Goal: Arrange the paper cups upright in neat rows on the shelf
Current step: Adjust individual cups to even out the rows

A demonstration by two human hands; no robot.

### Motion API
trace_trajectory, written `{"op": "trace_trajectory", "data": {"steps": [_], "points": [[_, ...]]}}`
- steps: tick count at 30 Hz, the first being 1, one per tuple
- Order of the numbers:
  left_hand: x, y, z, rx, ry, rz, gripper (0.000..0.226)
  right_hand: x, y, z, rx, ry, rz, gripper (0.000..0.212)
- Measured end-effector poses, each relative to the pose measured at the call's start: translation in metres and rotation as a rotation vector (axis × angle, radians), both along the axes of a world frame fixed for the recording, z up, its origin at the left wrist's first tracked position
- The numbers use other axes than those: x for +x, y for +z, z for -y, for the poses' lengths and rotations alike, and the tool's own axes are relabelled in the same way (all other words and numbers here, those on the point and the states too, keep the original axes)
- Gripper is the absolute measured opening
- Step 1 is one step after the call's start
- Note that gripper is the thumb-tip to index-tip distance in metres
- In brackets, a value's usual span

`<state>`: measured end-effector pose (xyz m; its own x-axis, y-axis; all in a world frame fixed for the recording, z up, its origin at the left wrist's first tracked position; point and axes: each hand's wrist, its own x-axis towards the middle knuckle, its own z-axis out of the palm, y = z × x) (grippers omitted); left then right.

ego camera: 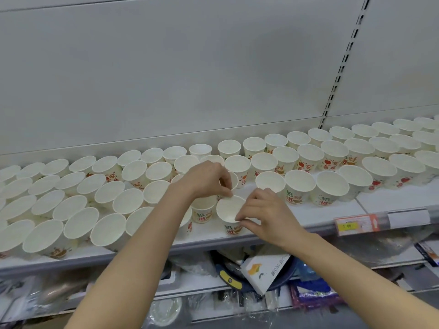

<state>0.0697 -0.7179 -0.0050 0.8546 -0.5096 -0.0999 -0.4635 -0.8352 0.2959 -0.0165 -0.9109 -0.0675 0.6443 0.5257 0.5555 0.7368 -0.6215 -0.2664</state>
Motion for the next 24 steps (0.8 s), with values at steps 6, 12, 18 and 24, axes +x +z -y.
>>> {"op": "trace_trajectory", "data": {"steps": [6,12,18,24], "points": [[-0.010,-0.009,0.012,-0.046,0.016,0.060,0.046,-0.012,0.004,0.019,0.038,-0.034,-0.048,0.018],[-0.015,-0.012,0.012,-0.034,0.086,0.094,0.039,-0.013,-0.005,0.008,-0.076,-0.046,-0.020,0.015],[-0.022,-0.009,0.015,-0.027,0.138,0.075,0.019,-0.029,0.009,0.040,0.019,-0.022,-0.030,0.014],[-0.033,-0.016,0.028,0.135,0.179,0.226,0.010,-0.039,0.006,0.073,0.080,-0.060,-0.124,0.011]]}}
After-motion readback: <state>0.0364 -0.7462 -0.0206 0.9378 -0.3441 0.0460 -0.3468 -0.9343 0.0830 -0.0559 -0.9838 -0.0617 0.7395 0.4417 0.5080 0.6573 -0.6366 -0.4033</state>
